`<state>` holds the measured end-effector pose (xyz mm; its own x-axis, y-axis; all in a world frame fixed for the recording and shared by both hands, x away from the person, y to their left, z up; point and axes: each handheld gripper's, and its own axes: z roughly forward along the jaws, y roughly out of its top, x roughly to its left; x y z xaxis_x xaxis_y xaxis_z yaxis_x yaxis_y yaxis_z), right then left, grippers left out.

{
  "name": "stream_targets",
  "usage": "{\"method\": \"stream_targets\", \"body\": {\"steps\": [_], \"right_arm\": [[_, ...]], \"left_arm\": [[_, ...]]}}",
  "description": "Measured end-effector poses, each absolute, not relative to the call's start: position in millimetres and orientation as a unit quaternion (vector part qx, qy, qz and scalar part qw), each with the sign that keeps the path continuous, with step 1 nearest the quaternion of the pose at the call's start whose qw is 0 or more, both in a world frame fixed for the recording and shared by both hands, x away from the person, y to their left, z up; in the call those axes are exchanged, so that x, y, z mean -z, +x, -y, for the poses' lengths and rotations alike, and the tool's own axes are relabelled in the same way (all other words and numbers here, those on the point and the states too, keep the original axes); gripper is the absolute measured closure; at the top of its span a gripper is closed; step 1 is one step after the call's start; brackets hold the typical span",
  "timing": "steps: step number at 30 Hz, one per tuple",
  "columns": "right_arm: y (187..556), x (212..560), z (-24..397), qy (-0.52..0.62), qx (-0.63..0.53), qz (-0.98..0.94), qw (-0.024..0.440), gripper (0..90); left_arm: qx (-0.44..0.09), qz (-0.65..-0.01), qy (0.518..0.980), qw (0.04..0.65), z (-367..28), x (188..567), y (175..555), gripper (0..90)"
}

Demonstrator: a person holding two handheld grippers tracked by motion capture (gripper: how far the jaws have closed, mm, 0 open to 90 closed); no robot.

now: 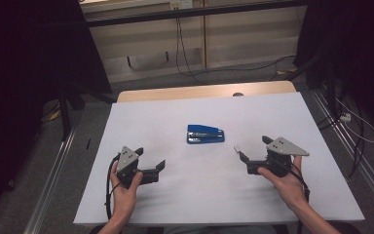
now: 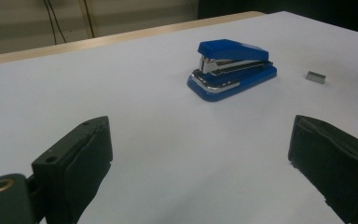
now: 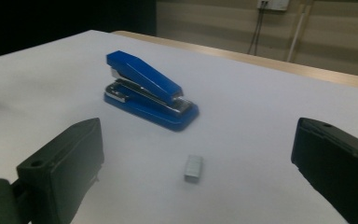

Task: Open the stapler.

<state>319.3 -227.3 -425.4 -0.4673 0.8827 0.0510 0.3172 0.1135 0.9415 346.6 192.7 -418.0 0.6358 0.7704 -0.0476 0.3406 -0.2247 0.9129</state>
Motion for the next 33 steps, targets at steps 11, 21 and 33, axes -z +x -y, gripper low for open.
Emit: {"method": "stream_targets", "body": {"steps": [11,21,33], "right_arm": [[336,425,208,0.419,-0.510,-0.701,0.269,8.9],[346,425,200,0.413,-0.519,-0.701,0.263,13.8],[360,428,183,0.402,-0.531,-0.703,0.248,23.5]], "left_arm": [[-0.210,-0.343,0.768,0.498,-176,423,362,5.7],[-0.214,-0.347,0.756,0.513,-166,418,375,4.8],[-0.217,-0.336,0.762,0.509,-151,420,393,4.7]]}}
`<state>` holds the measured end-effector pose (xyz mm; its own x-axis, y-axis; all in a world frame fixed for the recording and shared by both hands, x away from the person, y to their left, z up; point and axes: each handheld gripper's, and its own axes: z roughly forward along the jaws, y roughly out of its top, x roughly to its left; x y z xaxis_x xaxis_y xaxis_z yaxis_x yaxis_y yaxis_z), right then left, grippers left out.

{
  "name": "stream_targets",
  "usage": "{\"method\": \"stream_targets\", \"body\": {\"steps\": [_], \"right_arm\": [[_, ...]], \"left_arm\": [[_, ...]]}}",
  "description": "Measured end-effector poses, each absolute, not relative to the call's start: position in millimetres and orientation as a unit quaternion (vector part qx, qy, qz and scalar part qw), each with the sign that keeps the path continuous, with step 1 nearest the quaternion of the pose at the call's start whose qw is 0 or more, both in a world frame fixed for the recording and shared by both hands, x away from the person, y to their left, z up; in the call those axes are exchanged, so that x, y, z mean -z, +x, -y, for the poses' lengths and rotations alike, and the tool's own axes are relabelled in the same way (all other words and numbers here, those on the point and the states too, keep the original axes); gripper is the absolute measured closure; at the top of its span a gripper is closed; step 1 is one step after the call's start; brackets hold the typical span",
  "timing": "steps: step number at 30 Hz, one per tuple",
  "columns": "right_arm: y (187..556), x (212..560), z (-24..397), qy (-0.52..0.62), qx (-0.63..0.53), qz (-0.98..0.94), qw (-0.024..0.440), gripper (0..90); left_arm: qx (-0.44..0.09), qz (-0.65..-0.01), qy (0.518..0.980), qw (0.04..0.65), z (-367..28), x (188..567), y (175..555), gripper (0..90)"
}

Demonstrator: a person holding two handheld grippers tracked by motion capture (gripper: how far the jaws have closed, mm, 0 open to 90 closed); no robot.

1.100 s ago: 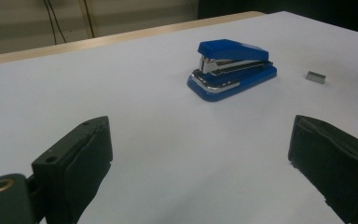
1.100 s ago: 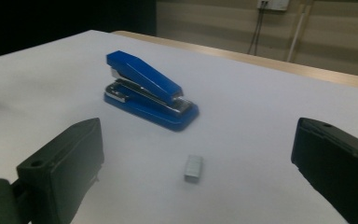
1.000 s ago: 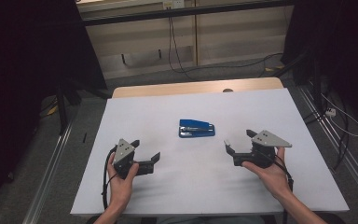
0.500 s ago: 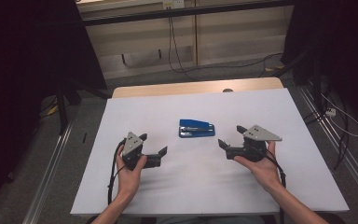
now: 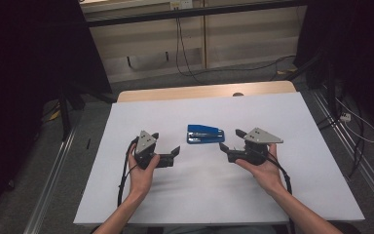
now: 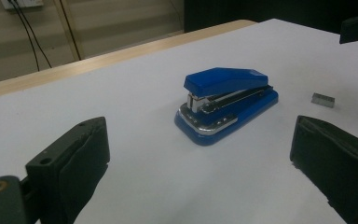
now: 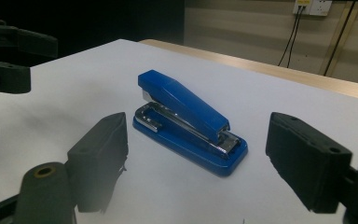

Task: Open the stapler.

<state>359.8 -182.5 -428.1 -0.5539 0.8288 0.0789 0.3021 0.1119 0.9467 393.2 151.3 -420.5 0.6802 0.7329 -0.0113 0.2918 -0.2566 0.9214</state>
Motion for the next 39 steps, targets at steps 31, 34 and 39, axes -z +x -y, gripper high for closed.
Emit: {"method": "stream_targets", "body": {"steps": [31,34,39], "right_arm": [[402,436,142,0.381,-0.532,-0.729,0.202,65.0],[406,437,136,0.370,-0.528,-0.739,0.194,74.4],[409,443,125,0.356,-0.511,-0.762,0.179,90.0]], "left_arm": [[-0.191,-0.349,0.774,0.492,-134,429,445,5.7],[-0.186,-0.353,0.770,0.498,-135,429,446,5.8],[-0.186,-0.349,0.774,0.494,-132,431,446,6.8]]}}
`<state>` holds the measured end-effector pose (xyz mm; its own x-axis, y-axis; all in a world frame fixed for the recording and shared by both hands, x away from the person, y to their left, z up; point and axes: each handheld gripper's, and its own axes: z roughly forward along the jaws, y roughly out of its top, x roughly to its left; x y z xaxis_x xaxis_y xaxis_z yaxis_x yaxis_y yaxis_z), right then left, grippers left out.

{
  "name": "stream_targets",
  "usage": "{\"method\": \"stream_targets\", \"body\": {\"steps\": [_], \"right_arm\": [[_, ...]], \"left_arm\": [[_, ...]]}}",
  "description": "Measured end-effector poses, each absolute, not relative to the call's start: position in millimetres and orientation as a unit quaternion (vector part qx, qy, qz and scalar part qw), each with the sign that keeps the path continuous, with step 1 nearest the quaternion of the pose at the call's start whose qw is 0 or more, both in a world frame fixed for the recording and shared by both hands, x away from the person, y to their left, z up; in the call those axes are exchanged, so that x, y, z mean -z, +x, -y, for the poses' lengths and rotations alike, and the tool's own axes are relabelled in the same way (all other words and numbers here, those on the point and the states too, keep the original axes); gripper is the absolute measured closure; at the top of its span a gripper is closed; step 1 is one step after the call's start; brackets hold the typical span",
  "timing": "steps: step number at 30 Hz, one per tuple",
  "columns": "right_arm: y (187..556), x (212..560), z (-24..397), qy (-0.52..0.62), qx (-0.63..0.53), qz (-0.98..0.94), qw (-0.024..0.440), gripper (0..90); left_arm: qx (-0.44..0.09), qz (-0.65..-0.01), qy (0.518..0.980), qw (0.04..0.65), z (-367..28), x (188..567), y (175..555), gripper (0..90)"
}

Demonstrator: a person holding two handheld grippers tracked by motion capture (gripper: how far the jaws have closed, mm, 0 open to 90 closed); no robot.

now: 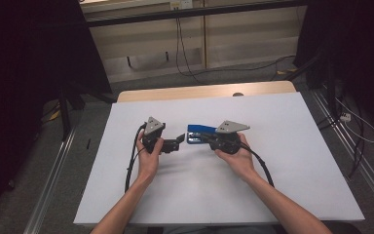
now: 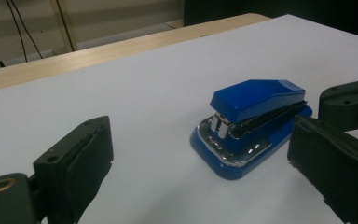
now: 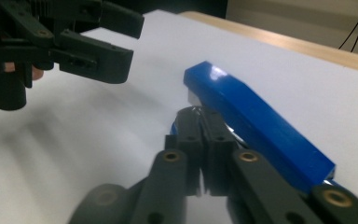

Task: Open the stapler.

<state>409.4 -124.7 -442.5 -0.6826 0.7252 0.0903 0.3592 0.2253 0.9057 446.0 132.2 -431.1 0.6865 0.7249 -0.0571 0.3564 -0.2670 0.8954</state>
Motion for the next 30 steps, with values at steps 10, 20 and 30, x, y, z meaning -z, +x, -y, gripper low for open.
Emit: {"method": "stream_targets", "body": {"steps": [10,20,30], "right_arm": [[421,445,114,0.364,-0.484,-0.777,0.172,90.0],[427,450,109,0.368,-0.458,-0.792,0.168,90.0],[433,456,107,0.380,-0.429,-0.801,0.176,90.0]], "left_arm": [[-0.189,-0.356,0.777,0.484,-126,435,446,8.0],[-0.172,-0.357,0.781,0.482,-127,435,447,47.8],[-0.158,-0.335,0.807,0.461,-118,438,447,81.8]]}}
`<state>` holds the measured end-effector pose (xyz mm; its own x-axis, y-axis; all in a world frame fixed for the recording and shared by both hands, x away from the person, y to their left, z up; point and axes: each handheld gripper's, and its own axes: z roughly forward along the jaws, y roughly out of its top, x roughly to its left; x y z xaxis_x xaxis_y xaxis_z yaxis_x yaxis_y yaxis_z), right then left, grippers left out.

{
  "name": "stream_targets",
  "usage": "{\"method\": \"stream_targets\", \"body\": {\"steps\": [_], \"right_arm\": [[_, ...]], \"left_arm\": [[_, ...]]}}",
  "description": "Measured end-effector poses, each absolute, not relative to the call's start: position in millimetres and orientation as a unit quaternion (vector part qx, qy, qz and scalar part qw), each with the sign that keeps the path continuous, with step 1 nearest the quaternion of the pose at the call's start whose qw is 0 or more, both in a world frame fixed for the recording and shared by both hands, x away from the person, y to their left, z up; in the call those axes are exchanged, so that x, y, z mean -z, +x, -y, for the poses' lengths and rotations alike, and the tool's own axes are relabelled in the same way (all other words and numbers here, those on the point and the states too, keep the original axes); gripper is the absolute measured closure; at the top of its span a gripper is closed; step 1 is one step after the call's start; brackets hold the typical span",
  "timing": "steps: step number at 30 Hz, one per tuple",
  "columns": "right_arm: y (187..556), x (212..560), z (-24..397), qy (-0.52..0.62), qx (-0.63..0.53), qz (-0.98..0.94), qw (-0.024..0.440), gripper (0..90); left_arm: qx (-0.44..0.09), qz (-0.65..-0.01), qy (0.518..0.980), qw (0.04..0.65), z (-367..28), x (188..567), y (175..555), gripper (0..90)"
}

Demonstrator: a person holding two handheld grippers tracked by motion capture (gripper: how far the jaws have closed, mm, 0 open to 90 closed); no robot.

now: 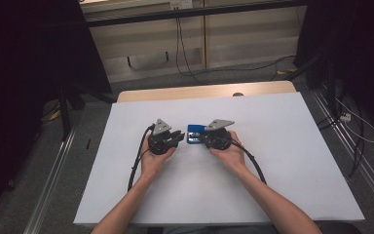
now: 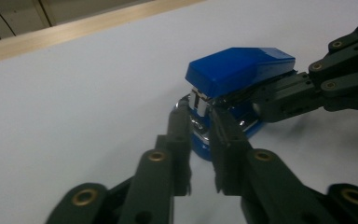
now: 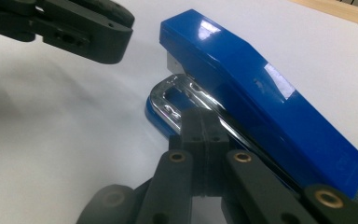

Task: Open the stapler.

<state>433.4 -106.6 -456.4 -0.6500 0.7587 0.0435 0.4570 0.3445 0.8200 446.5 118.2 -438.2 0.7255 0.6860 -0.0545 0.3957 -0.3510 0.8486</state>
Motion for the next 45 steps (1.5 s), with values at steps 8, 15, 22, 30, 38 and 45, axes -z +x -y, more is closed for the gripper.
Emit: {"method": "stream_targets", "body": {"steps": [8,15,22,30,38,45], "right_arm": [[435,457,106,0.385,-0.418,-0.805,0.173,90.0],[434,458,105,0.385,-0.416,-0.805,0.178,90.0],[434,458,105,0.386,-0.416,-0.804,0.178,90.0],[434,458,105,0.385,-0.416,-0.804,0.180,90.0],[434,458,105,0.385,-0.415,-0.805,0.180,90.0],[434,458,105,0.385,-0.414,-0.805,0.181,90.0]], "left_arm": [[-0.148,-0.339,0.810,0.454,-112,442,449,90.0],[-0.155,-0.360,0.801,0.452,-107,445,461,90.0],[-0.158,-0.351,0.807,0.448,-100,446,464,90.0],[-0.162,-0.345,0.810,0.446,-99,448,467,90.0],[-0.162,-0.345,0.808,0.449,-99,448,467,90.0],[-0.160,-0.346,0.806,0.453,-98,446,467,90.0]]}}
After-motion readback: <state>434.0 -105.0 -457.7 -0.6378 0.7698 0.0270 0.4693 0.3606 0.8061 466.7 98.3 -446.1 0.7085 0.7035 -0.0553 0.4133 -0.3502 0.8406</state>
